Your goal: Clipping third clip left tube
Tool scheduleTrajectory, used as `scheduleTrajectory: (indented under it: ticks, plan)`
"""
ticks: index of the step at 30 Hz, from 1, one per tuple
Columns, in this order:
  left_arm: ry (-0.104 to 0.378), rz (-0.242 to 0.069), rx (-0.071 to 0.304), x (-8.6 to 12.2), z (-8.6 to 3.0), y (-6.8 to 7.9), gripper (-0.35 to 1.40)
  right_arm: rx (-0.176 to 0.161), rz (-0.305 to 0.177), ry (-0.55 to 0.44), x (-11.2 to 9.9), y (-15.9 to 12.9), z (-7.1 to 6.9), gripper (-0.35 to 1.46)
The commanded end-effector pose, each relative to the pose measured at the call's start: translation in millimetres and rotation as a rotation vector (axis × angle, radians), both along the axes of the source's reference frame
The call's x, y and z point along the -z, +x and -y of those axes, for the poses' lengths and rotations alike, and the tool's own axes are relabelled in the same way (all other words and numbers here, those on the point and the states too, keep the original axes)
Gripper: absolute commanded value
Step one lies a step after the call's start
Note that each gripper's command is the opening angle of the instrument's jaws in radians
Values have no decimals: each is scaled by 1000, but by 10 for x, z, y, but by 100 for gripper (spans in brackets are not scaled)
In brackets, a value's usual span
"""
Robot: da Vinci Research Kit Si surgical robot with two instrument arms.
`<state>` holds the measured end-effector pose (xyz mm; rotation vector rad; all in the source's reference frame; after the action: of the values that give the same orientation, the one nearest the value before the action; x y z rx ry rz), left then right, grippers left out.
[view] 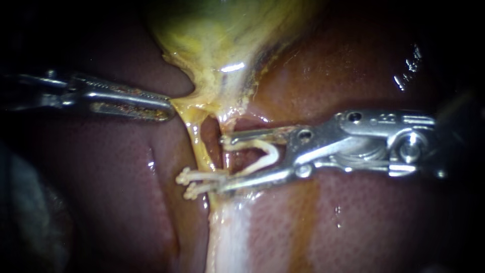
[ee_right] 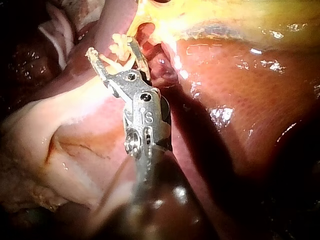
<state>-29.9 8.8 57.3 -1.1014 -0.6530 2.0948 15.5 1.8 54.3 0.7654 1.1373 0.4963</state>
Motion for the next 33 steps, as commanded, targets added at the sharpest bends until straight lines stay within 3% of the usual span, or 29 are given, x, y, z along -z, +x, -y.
scheduleTrajectory:
  ticks: [1,9,21,25,33]
  plan:
    - [0,-1,0,-1,0,0,-35,-2,2,8,-3,1,0,46]
    - [-1,-1,0,-1,1,-1,-35,-20,27,63,-37,0,7,46]
    - [-2,-2,1,-3,2,-2,-35,-32,43,91,-64,11,9,46]
    - [-2,-2,1,-3,2,-2,-35,-35,34,98,-70,22,8,46]
    - [-2,-2,1,-3,2,-2,-35,-85,-14,159,-76,50,1,46]
